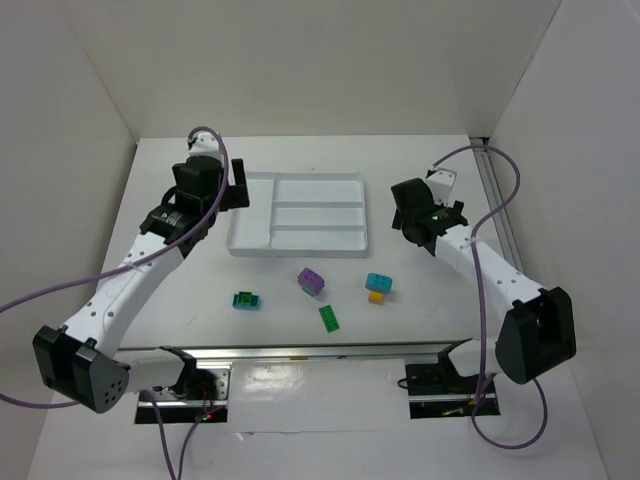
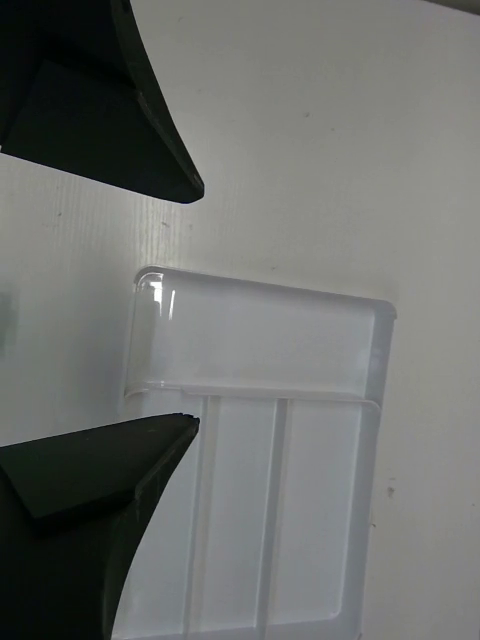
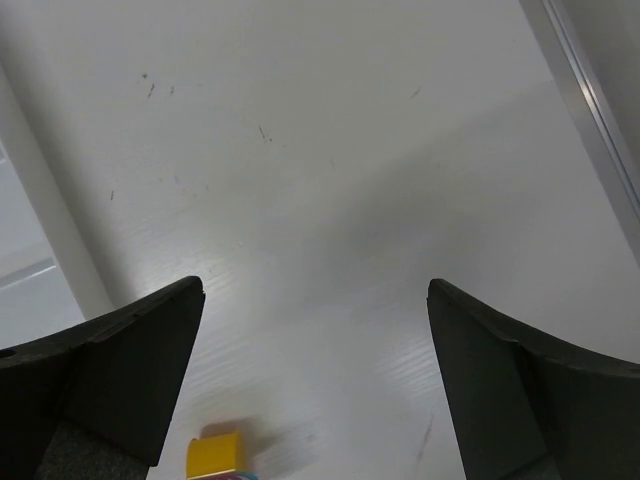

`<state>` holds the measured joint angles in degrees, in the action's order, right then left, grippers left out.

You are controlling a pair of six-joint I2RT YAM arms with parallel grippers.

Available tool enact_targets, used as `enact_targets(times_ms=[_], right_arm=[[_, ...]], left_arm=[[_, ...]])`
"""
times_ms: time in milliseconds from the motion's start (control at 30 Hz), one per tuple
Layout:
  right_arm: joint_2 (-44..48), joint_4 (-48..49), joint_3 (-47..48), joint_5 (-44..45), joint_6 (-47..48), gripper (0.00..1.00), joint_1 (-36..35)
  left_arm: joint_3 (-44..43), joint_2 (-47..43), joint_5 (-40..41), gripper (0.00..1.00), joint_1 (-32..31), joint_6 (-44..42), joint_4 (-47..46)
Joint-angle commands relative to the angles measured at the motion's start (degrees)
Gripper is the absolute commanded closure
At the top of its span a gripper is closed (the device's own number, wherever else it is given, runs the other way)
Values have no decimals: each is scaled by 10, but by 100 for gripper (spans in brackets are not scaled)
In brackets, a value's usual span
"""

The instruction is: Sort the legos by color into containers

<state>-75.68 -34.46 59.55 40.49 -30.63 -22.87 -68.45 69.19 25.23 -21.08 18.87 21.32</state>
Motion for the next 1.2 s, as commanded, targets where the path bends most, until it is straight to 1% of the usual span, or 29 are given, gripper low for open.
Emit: enact_targets(times_ms=[0,33,100,133,200,233,300,333,433,533,567,600,633,667,767,833,867,900,967,1000,1033,1133,1167], right_arm=[[-25,-7,5,0,-1,0,-5],[-25,0,5,-15,6,0,-5],[-2,36,-15,-64,58,0,-11],[11,51,-26,-127,78,0,-11],[61,106,-64,-197,142,0,-11],[73,112,-70,-249,156,0,-11],[85,113,-75,-292,196,1,-16],[85,100,-75,-319,204,1,-22],[80,72,-68,-319,212,1,-46],[75,65,-63,-349,229,1,-68],[75,65,-68,-376,235,1,-77],[69,65,-68,-385,240,3,-77],[62,65,-68,-386,246,11,-84],[55,58,-68,-394,247,13,-91],[22,17,-37,-394,252,13,-108],[5,-12,-14,-389,252,9,-117],[4,-20,-8,-379,246,9,-124],[4,-25,-3,-368,240,6,-124],[4,-32,3,-362,220,6,-130],[13,-39,3,-349,214,2,-130],[18,-49,3,-341,208,0,-130],[19,-83,17,-322,191,0,-130],[4,-112,29,-322,191,0,-130]], left_arm=[[-28,13,-12,1,-3,21,29],[-34,13,-19,1,-3,21,29],[-34,19,-47,1,-3,13,35],[-39,19,-55,1,-3,6,35],[-39,19,-66,1,-3,6,35],[-34,19,-72,1,-3,6,35],[-34,19,-78,1,-3,6,35],[-34,19,-97,1,-3,6,35],[-34,19,-118,1,-3,6,35],[-27,13,-123,1,-3,12,29],[-21,6,-129,1,-3,12,29],[-20,1,-129,1,-3,12,29],[-20,1,-129,1,-3,12,24],[-20,1,-129,1,-3,12,24],[-20,1,-129,1,-3,12,24],[-26,11,-129,1,-3,12,24],[-26,11,-129,1,-3,12,24],[-26,11,-137,1,-3,12,24],[-26,17,-144,1,-3,12,24],[-26,23,-150,1,-3,12,24],[-26,23,-150,1,-3,12,24],[-26,28,-156,1,-3,12,24],[-26,28,-161,1,-3,12,24]])
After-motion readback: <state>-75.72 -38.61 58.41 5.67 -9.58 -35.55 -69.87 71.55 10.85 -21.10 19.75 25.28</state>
